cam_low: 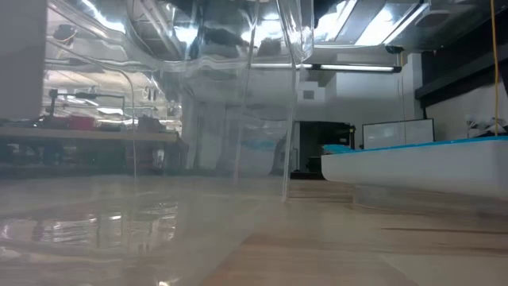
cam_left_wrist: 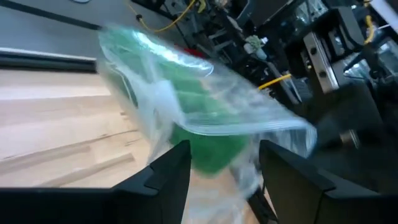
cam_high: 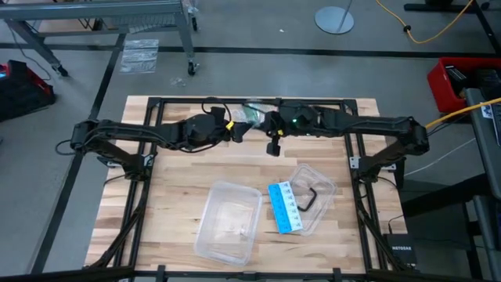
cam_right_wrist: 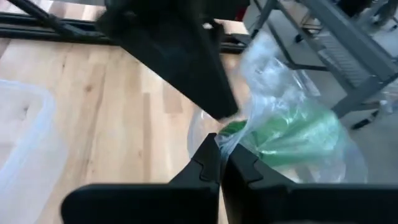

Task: Roll bandage
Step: Put the green bandage into the transparent zip bag

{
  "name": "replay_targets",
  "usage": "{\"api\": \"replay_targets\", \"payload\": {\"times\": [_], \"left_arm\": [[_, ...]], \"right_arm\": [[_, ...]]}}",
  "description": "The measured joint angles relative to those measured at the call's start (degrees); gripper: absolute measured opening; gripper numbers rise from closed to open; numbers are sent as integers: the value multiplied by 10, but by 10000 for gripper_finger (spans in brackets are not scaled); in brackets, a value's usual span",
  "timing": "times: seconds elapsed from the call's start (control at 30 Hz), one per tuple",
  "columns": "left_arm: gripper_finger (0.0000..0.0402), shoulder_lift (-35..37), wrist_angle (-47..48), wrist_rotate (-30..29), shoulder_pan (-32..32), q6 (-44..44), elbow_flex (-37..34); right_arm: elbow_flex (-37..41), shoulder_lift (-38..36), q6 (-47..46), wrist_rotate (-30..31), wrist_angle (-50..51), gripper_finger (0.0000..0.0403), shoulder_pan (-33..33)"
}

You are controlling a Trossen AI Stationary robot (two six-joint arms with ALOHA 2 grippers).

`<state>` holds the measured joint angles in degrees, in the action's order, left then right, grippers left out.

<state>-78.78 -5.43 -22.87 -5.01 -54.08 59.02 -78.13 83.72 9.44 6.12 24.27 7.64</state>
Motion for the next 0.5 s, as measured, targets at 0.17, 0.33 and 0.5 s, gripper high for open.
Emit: {"api": "replay_targets", "payload": {"times": [0.17, 0.33, 0.5], "left_arm": [[182, 15, 0, 0, 8, 6, 0], [182, 21, -2, -2, 16, 32, 0], [182, 22, -3, -2, 25, 104, 0]], "right_arm": [[0, -36, -1, -1, 31, 1, 15], [0, -62, -3, -3, 58, 1, 26], [0, -80, -20, -12, 82, 1, 26]]}}
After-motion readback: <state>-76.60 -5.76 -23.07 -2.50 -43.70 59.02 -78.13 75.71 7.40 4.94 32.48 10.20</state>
